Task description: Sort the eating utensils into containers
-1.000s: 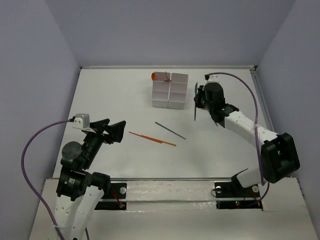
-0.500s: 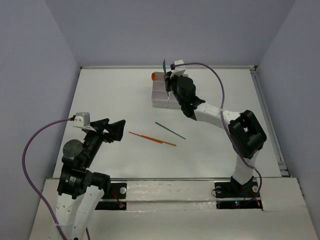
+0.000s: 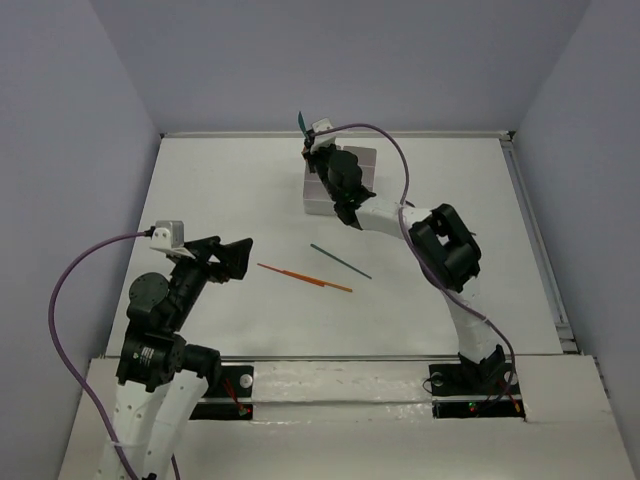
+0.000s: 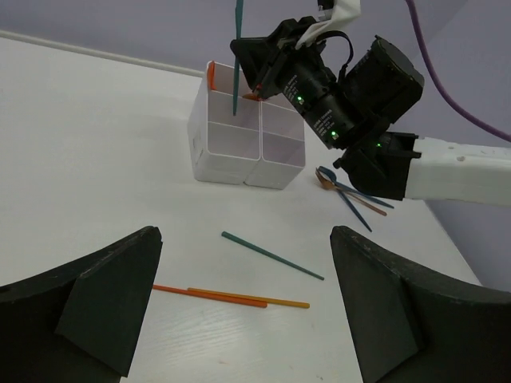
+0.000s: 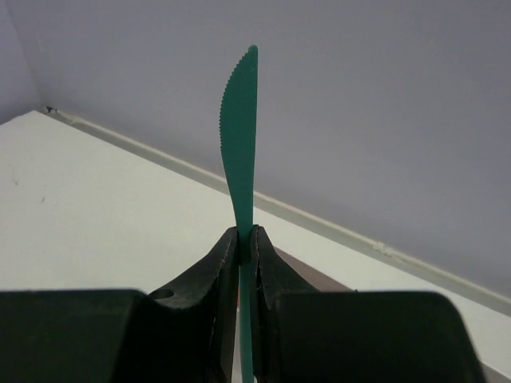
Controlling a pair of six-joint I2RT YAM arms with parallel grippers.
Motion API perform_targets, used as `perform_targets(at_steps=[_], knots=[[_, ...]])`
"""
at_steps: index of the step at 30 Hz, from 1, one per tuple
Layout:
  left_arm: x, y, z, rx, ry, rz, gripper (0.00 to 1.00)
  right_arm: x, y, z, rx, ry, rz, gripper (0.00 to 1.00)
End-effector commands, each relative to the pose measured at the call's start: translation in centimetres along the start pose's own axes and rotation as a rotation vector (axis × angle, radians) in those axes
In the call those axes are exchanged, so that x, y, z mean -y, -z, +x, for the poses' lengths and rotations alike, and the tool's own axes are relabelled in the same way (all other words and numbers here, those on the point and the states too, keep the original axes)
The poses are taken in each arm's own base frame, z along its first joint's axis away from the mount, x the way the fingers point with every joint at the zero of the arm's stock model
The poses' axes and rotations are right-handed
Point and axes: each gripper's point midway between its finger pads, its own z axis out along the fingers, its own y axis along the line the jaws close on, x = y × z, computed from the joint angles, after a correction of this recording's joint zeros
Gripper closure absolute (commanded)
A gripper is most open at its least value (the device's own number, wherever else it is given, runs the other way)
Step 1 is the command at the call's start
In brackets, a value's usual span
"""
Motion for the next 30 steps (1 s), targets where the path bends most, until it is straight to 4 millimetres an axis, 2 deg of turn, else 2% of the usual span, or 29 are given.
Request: perform_targets(at_steps=[1,7,11,13,14,15,17,18,19,21,24,25,26,28,29,30], knots=[[0.3,-0.6,-0.7,0.026,-0.023,0.023,0.01,-0.2,-2.3,-4.2,0.152,0.048,0.025,0.93],[0.1,-0.7,-0.7,0.023,-0.024,0.017,0.01,-0.5,-2.7,-1.5,0.132,0.06,0.037,0.93],[0.1,-0.7,-0.7,0.023,-0.024,0.018,0.01,0.0,-2.2,-0.7,0.128,0.054,0.064,0.93],[0.1,-0.7,-0.7,0.023,-0.024,0.018,0.01,0.0,-1.8,-0.5,0.122,0.049,0.062,0.84],[0.1,-0.6,-0.7,0.024,-0.024,0.019,0.01,0.0,-1.7,-0.7,0.123,0.045,0.059,0.75],[0.2,-0.7,-0.8,0.027,-0.024,0.02,0.01,0.0,-1.6,-1.0,0.123,0.041,0.052,0.71],[0.2,-0.6,-0.8,0.03,-0.025,0.022,0.01,0.0,-1.3,-2.0,0.121,0.028,0.043,0.67],[0.2,-0.6,-0.8,0.031,-0.025,0.022,0.01,0.3,-1.1,-3.4,0.137,0.017,0.047,0.66],[0.3,-0.6,-0.8,0.032,-0.025,0.024,0.01,0.3,-1.0,-3.1,0.128,0.015,0.045,0.66],[0.1,-0.5,-0.9,0.037,-0.024,0.017,0.01,0.6,-0.4,-4.4,0.133,0.003,0.043,0.61],[-0.1,-0.5,-1.0,0.042,-0.026,0.01,0.01,0.8,0.3,-5.2,0.118,-0.005,0.037,0.61],[-0.1,-0.6,-1.0,0.038,-0.024,0.011,0.01,1.1,0.9,-6.7,0.136,-0.021,0.035,0.61],[-0.1,-0.6,-1.0,0.039,-0.025,0.013,0.01,1.1,1.5,-6.0,0.114,-0.021,0.031,0.61],[-0.3,-0.6,-1.0,0.041,-0.024,0.002,0.01,1.6,2.6,-6.8,0.101,-0.035,0.034,0.62],[-0.3,-0.6,-1.1,0.042,-0.023,0.004,0.01,1.7,3.2,-6.2,0.047,-0.04,0.03,0.62],[-0.3,-0.6,-1.0,0.038,-0.024,0.004,0.01,2.2,4.4,-7.2,0.031,-0.045,0.032,0.64]])
